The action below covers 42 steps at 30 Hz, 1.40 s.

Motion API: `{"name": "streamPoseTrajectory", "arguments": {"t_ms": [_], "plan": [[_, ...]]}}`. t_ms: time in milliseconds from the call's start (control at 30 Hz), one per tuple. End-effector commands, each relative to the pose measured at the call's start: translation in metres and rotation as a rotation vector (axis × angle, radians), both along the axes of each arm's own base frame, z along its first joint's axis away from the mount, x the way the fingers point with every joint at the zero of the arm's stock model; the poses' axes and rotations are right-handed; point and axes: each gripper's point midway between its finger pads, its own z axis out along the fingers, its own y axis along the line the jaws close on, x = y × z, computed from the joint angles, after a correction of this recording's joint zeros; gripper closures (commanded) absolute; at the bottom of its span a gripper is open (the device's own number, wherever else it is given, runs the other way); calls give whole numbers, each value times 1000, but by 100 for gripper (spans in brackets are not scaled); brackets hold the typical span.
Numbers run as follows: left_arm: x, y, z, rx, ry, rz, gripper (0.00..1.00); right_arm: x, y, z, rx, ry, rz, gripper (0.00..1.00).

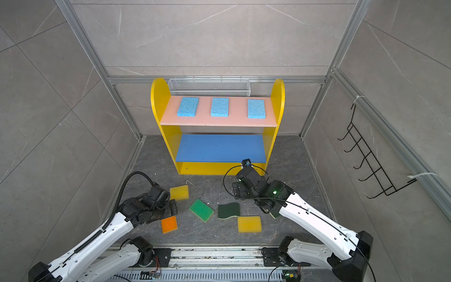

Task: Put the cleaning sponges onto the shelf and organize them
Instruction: 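Lower the left gripper over the orange sponge while the right gripper withdraws toward the table, then close the left gripper on the orange sponge's near end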

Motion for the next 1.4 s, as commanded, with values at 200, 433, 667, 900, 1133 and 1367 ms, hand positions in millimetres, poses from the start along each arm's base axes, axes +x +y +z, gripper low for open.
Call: {"name": "streamPoseTrajectory", "arguments": {"t_ms": [200, 433, 667, 900, 1133, 1367], "plan": [[-15, -2, -18, -31, 77, 74, 4, 12, 10, -18, 97, -7, -15, 1], [-19, -4, -38, -19, 100, 97, 3, 28, -17, -29, 133, 35, -110, 0], [-27, -5, -55, 20, 142, 102, 1, 34, -31, -35, 137, 49, -156, 0], [-27, -11, -67, 39, 145, 95, 1, 38, -44, -44, 158, 70, -211, 1], [-28, -13, -78, 40, 154, 104, 2, 40, -50, -47, 177, 86, -238, 0], [-30, -15, -89, 45, 176, 118, 3, 39, -56, -54, 188, 109, -258, 1]]}}
